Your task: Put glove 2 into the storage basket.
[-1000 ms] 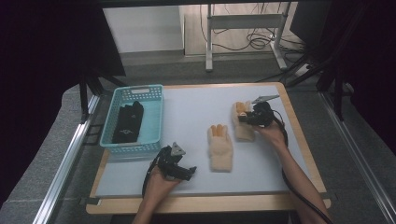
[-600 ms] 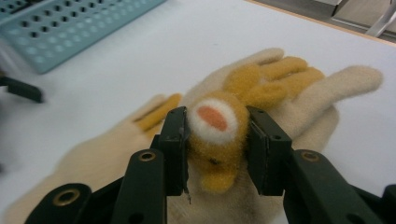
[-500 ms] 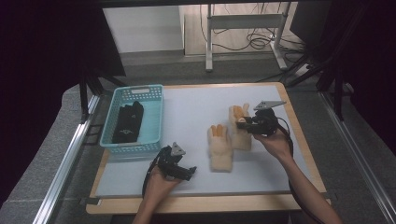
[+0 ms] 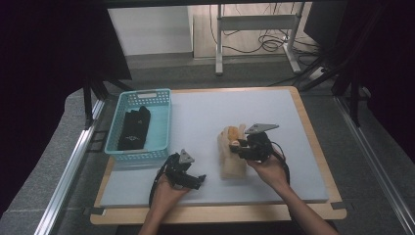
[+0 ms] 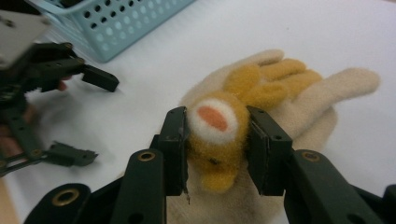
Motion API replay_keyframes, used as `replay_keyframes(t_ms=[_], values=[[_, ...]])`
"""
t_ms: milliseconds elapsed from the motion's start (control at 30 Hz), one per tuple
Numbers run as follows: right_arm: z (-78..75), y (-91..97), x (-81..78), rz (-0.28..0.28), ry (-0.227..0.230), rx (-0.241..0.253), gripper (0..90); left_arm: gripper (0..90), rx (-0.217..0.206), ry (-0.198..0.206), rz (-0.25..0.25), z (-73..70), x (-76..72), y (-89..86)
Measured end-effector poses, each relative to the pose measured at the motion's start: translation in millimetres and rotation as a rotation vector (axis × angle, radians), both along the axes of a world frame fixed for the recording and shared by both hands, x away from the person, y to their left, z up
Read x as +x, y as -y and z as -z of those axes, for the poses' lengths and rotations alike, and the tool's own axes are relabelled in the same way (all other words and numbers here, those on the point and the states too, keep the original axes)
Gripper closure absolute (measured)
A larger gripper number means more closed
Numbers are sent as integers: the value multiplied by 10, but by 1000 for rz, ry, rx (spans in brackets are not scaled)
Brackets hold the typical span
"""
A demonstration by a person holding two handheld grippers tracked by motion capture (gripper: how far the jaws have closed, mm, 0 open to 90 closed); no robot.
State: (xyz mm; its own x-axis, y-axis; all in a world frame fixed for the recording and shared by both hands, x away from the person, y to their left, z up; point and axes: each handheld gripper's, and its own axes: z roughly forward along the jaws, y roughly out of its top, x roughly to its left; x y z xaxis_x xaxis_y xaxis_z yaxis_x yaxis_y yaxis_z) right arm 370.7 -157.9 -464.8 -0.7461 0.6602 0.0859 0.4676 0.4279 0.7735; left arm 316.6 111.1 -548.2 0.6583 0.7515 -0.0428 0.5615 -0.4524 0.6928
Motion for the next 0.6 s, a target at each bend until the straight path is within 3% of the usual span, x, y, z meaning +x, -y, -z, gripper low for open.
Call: replay_keyframes(t_ms=[167, 233, 300, 400, 600], values=[[197, -130, 39, 27, -2, -50, 589, 8, -4, -1, -4, 2, -2, 3], [320, -167, 74, 33, -14, -91, 491, 8, 0, 0, 0, 0, 0, 0], [351, -163, 84, 23, -25, -81, 464, 8, 1, 0, 0, 0, 0, -1], [284, -59, 99, 20, -30, -31, 390, 8, -2, -2, -2, 1, -2, 1], [127, 193, 125, 34, -4, 2, 385, 9, -1, -2, -1, 0, -2, 1]])
